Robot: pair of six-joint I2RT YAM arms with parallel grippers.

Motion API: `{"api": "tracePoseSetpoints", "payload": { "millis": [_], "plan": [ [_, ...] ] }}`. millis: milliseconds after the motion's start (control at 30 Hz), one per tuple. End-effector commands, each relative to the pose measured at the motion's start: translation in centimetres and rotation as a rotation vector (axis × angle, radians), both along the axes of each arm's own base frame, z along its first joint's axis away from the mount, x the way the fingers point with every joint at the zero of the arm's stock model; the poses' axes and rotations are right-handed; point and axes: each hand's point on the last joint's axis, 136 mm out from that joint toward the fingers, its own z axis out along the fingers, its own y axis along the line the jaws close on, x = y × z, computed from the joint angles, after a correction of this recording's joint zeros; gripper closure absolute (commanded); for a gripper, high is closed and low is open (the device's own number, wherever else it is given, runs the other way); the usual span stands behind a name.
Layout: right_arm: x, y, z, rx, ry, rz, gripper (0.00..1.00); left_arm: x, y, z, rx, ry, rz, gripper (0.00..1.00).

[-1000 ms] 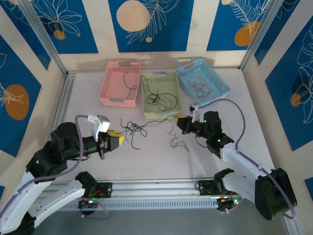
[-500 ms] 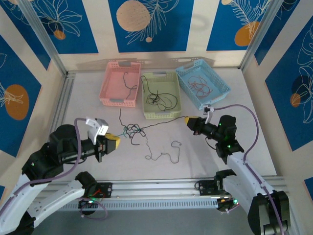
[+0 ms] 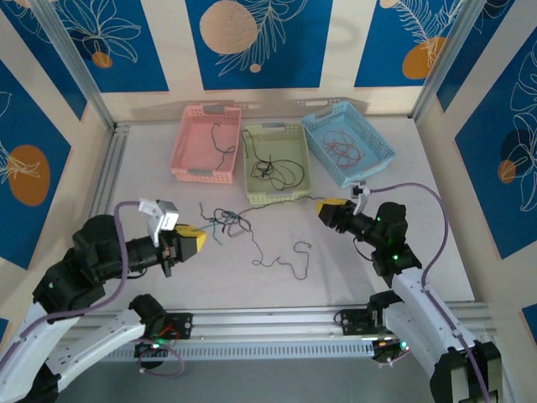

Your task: Untangle the cables

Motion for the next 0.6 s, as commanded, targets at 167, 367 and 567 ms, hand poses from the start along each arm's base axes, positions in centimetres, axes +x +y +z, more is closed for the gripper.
{"api": "tracePoseSetpoints", "payload": {
  "millis": [167,367,567],
  "plan": [
    [-1.1,1.2,2.0,-0.116,-0.072,-0.014,0.25,0.9,-1.8,2.5,-0.119,-0.013,-0.031,1.00],
    [-4.8,5.4,6.6,-0.024,-0.156,0.201,0.44,1.2,-2.3,2.2,-0.122,0.003,-0.039,1.00],
    [-7.8,9.7,10.1,0.091,-0.154,0.376,0.57,1.5,-2.5,1.9,-0.123,0.013,-0.033,1.00]
  ]
}}
